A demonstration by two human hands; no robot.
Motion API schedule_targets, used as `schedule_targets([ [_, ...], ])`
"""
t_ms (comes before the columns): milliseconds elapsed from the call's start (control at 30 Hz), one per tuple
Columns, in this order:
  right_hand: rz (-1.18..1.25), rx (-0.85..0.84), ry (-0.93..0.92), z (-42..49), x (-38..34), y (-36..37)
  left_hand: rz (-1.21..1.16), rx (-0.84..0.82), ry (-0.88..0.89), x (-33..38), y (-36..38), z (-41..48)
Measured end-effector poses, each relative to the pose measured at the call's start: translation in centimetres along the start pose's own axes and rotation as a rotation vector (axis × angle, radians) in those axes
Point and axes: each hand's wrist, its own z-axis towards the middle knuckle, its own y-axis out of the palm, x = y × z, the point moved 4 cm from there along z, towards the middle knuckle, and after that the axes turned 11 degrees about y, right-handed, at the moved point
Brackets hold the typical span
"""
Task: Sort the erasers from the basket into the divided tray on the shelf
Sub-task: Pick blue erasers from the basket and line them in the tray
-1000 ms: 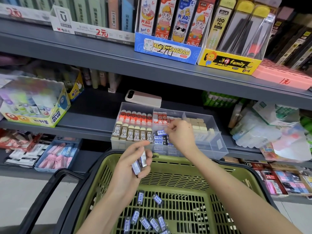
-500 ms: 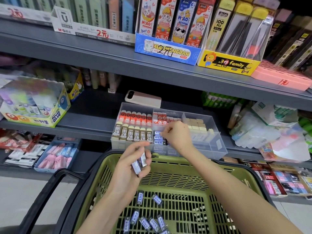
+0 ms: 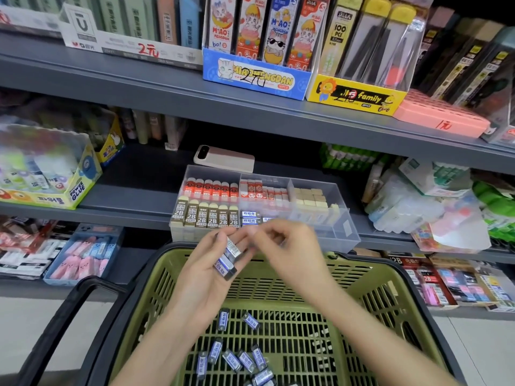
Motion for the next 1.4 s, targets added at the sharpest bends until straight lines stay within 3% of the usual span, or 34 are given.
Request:
schedule_targets([
  [167,0.359,-0.094,0.099,-4.0,1.9,1.3,0.161,-0.095,-0.008,-1.9,1.0,-1.5],
  [267,0.356,-0.187,0.142,-4.2,3.1,0.4,0.275,-0.166,-0.023,-2.7,1.1,-2.0],
  [500,0.27,-0.407,0.226,-3.3,4.4,-2.0,0.835,-0.323,0.109,-2.7,1.3,-1.7],
  [733,0.016,-0.32,0.057,-2.7,3.9,-2.0,0.731,-0.284,0.008,-2.3,1.1,-1.4],
  [933,0.202,-0.11,0.132,3.7,4.4,-6.9,0.601,-0.131,0.009,-1.1,0.4,-0.8],
  [1100,-0.215,-0.045,0.103,8.6,4.9,-6.2,0.465,-0.086,-0.041,-0.4,-0.1,-0.7],
  [1400,-0.784,0.055,-0.233,9.3,4.9,-4.2,0.434,-0.096,-0.023,1.0,-0.3,-0.5],
])
